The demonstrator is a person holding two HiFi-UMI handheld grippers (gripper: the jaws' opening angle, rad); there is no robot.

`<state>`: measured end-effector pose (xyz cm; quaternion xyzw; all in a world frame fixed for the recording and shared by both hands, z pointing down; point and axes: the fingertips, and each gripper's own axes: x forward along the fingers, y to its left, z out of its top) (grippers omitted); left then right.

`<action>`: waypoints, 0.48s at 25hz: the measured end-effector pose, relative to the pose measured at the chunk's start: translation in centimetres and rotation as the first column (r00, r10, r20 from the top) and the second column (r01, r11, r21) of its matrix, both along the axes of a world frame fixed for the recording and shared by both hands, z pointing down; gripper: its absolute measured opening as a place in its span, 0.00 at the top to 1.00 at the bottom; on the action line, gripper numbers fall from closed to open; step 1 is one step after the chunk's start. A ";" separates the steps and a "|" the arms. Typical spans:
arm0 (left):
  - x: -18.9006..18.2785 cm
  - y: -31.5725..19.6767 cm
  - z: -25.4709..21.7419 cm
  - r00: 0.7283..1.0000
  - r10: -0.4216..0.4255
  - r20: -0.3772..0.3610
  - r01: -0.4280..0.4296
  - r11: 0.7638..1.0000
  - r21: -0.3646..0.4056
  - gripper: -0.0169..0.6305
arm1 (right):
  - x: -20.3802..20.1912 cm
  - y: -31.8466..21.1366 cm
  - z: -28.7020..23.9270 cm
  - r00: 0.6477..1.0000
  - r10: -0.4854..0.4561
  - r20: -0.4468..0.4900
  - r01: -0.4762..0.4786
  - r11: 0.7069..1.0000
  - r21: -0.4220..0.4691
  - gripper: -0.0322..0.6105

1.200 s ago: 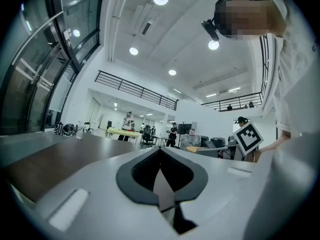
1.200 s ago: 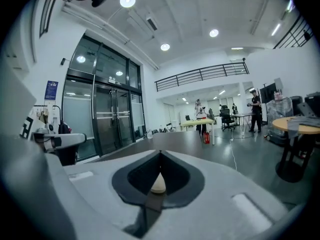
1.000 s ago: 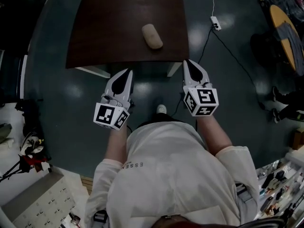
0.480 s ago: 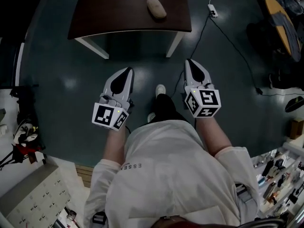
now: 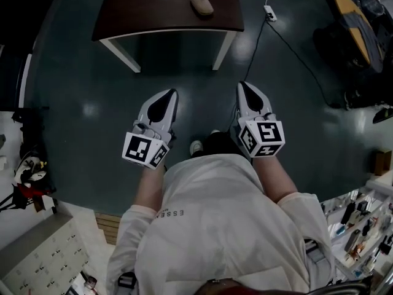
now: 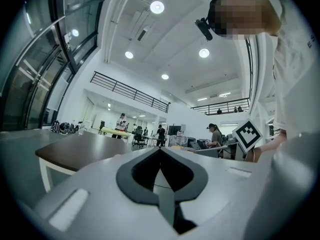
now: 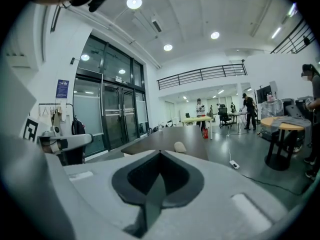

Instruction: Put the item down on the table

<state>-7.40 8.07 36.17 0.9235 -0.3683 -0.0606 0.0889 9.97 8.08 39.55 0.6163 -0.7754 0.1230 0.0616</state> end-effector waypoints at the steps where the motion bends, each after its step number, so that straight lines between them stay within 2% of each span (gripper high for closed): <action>1: -0.1 0.1 0.0 1.000 -0.002 0.001 0.002 1.000 0.000 0.95 | -0.1 0.2 -0.1 1.000 -0.002 -0.002 0.002 1.000 0.003 0.97; 12: -0.7 -0.2 -0.8 0.999 -0.032 0.016 0.031 0.999 0.021 0.95 | -0.6 0.1 -0.9 0.999 -0.033 -0.022 0.034 0.998 0.043 0.97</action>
